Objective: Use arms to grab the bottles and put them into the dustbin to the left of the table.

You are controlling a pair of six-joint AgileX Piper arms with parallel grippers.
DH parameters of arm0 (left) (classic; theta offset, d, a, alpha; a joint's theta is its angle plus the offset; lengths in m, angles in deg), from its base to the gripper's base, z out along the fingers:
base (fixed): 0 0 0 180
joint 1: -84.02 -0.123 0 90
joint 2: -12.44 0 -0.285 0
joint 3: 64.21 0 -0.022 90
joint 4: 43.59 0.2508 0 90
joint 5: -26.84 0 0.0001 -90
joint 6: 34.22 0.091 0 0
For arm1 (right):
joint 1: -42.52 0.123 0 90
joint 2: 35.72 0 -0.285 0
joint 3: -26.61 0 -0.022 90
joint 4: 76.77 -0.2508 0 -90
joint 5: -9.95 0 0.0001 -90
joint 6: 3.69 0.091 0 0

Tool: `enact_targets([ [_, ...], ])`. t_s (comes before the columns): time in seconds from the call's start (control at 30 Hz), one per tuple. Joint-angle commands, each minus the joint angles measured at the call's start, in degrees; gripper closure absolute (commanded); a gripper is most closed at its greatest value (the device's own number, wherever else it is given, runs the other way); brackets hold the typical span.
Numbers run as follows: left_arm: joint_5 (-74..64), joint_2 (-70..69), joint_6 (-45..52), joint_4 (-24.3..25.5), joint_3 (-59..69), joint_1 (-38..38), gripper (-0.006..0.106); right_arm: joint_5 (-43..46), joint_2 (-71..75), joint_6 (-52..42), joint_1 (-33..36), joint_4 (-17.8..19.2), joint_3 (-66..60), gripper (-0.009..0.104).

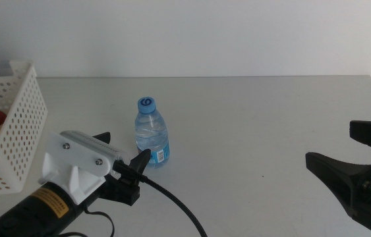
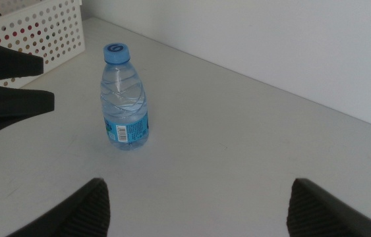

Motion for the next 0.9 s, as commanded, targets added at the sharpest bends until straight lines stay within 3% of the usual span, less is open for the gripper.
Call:
enact_targets([
  [0.0, 8.5, 2.0, -1.2, -0.3, -1.6, 0.0, 0.009, 4.0, 0.1, -0.9, -0.3, 0.0, 1.4, 0.024],
  [0.3, 20.0, 15.9, -4.1, -0.9, -4.6, 0.0, 0.009, 4.0, 0.1, -0.9, -0.3, 0.0, 1.4, 0.024],
  [0.87, 20.4, 28.7, -6.8, 1.8, -15.3, -4.3, 0.009, 4.0, 0.1, -0.9, -0.3, 0.0, 1.4, 0.024],
])
